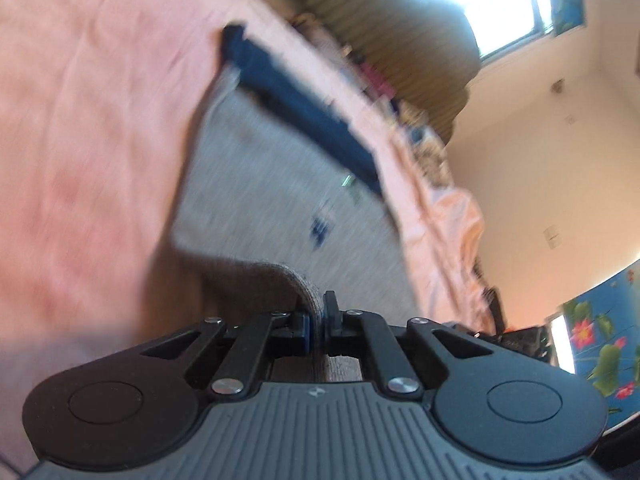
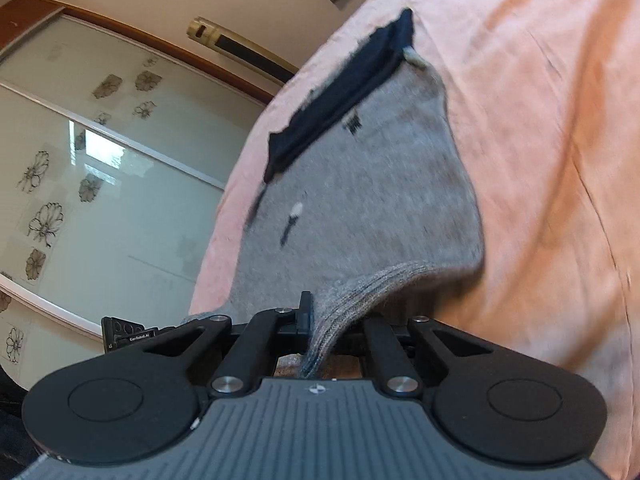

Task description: Fold small clothes

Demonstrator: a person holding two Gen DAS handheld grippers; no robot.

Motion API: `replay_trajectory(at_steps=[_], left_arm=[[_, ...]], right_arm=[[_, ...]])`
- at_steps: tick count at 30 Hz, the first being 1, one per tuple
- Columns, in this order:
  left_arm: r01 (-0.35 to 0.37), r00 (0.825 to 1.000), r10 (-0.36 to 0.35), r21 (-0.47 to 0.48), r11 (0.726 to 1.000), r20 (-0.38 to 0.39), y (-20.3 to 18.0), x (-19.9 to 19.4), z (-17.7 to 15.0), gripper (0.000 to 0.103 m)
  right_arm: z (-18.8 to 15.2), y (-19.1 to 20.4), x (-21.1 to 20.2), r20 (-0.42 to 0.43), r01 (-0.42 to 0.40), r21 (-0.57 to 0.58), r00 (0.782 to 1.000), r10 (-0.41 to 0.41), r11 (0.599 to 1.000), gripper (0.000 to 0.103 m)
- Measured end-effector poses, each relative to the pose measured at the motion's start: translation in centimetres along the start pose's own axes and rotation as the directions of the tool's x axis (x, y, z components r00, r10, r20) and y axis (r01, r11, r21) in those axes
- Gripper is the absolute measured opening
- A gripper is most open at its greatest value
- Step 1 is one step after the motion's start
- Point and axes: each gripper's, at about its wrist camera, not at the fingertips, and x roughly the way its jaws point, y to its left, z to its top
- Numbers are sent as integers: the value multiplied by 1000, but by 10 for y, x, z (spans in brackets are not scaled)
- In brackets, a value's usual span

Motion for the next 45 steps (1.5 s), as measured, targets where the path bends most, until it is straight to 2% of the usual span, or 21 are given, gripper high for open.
replay_trajectory(at_steps=[3, 8, 13, 15, 18, 19, 20, 21, 22, 23, 24, 25, 26, 27, 28, 32, 37, 38, 40, 43, 45], left_arm=[[62, 992, -63, 12, 998, 110, -7, 15, 48, 6], [90, 970, -85, -10, 996, 228, 0, 68, 139, 6], [-5, 964, 7, -6, 1000, 265, 12, 134, 228, 6], [-68, 959, 63, 10, 998, 276, 17, 159, 254, 6], [-153, 941, 163, -57, 987, 298, 40, 192, 284, 6], [-174, 933, 191, -82, 981, 305, 48, 201, 290, 6], [-188, 932, 214, -115, 976, 294, 57, 210, 294, 8], [-190, 936, 228, -161, 968, 267, 65, 217, 299, 13], [-176, 941, 230, -220, 959, 248, 74, 219, 301, 19], [-153, 939, 220, -252, 956, 264, 79, 217, 299, 23], [-145, 928, 227, -272, 951, 296, 81, 211, 294, 41], [-163, 913, 255, -287, 944, 319, 80, 202, 287, 79], [-182, 898, 282, -300, 937, 338, 78, 192, 279, 93], [-179, 881, 288, -299, 937, 375, 75, 179, 267, 99], [-161, 868, 274, -288, 944, 413, 72, 164, 251, 99], [-122, 886, 242, -306, 944, 395, 68, 126, 183, 99], [-85, 899, 247, -408, 909, 362, 70, 97, 91, 99], [-68, 898, 232, -401, 913, 375, 68, 95, 78, 98], [-83, 892, 233, -368, 926, 387, 59, 96, 66, 99], [-78, 914, 198, -324, 943, 354, 49, 121, 74, 99], [-147, 910, 245, -292, 945, 335, 41, 137, 85, 98]], right_arm=[[49, -1, 12, 101, -93, 2, 991, 92, 996, 11], [150, -21, 62, 234, -114, 36, 967, 102, 993, 11], [239, -54, 123, 250, -46, 107, 968, 18, 993, 11], [262, -67, 149, 239, -9, 129, 971, -22, 992, 11], [287, -91, 187, 228, 18, 185, 972, -61, 983, 13], [291, -99, 199, 225, 20, 209, 972, -68, 978, 17], [292, -105, 207, 227, 45, 240, 969, -101, 970, 30], [291, -109, 213, 236, 67, 266, 963, -132, 962, 46], [288, -109, 215, 265, 64, 267, 954, -137, 962, 72], [284, -106, 213, 301, 48, 249, 945, -124, 967, 83], [280, -102, 208, 321, 50, 237, 938, -127, 970, 87], [275, -98, 203, 330, 57, 232, 935, -134, 971, 92], [269, -93, 194, 332, 62, 222, 933, -135, 973, 93], [261, -87, 184, 329, 66, 204, 935, -132, 977, 93], [251, -81, 171, 327, 66, 177, 937, -122, 982, 93], [192, -70, 113, 318, 79, 114, 942, -112, 990, 97], [121, -91, 67, 298, 128, 187, 937, -180, 974, 98], [111, -94, 66, 279, 134, 203, 942, -188, 970, 98], [102, -94, 73, 260, 140, 201, 947, -190, 970, 98], [106, -89, 92, 274, 162, 179, 939, -207, 970, 96], [116, -90, 108, 303, 178, 183, 925, -228, 967, 92]])
